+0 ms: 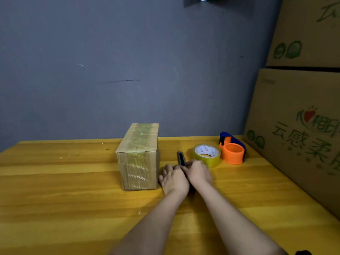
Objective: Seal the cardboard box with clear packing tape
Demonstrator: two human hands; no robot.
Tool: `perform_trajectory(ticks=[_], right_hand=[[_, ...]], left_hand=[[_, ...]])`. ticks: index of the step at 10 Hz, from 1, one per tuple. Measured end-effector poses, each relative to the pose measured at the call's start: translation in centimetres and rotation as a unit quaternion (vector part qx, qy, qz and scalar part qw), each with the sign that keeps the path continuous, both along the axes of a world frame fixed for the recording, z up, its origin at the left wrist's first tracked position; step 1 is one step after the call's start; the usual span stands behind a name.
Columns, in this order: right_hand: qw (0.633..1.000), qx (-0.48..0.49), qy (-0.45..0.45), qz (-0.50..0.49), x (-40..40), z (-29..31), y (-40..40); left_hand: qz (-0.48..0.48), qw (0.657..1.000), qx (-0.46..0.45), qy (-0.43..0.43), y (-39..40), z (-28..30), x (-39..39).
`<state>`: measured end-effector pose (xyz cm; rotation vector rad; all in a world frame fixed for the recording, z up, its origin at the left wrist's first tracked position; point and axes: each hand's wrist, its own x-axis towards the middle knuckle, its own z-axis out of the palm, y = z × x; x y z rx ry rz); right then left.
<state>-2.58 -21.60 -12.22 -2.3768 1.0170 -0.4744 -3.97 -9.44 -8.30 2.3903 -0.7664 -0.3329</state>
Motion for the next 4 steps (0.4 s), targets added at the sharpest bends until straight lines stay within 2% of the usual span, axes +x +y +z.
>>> perform_trajectory(ticks=[2,4], right_hand=[[0.997,0.039,0.027,0.064,-0.8,0.5,-0.2],[0.987,0.112,0.045,0.105,-3.8,1.1,-0.6]], left_hand=[[0.001,1.000,0.006,-0.015,-0.4,-1.0,0.8],[-0.026,1.000,0.017,-0.001,0.6,1.1,-0.7]])
